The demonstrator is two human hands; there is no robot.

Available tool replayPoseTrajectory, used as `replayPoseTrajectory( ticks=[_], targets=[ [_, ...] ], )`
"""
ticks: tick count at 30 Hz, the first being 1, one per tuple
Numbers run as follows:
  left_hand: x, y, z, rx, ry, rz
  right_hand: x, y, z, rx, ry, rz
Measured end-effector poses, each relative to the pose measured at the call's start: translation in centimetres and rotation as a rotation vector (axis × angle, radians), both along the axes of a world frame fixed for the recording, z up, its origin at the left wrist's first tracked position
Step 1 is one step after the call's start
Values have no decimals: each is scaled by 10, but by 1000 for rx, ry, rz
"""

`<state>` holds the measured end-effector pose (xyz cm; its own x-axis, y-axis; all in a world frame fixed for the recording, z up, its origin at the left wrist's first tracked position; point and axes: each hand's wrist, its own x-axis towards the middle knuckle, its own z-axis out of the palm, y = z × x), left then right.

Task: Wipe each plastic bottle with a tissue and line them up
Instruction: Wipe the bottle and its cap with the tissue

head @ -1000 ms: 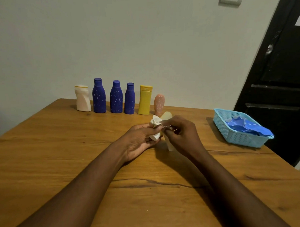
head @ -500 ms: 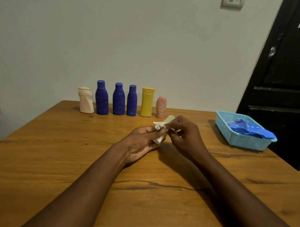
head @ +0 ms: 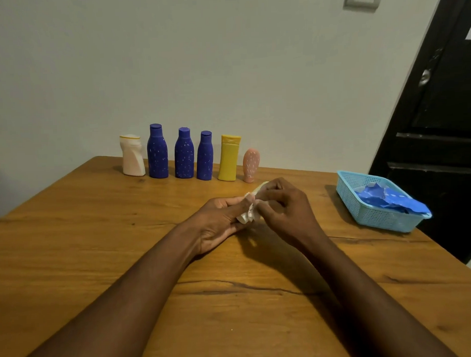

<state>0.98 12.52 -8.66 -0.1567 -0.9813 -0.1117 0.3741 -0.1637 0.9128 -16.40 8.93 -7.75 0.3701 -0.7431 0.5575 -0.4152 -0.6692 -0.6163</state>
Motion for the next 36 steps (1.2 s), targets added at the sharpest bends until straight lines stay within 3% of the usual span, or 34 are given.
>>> replayPoseTrajectory(
  ticks=[12, 17, 22, 30, 36],
  targets=[
    [-2, 0, 3, 64, 41, 137, 15, 8, -9, -76, 180, 161],
    [-1, -3, 5, 119, 159, 164, 4, -3, -4, -114, -20, 3],
    [-5, -2, 3, 144, 133, 123, -7, -14, -3, -104, -152, -191],
    [-1, -7, 0, 128, 131, 228, 20, 12, -7, -82, 133, 136],
    [-7, 1, 6, 115, 106, 149, -2, -6, 0, -147, -165, -168]
  ],
)
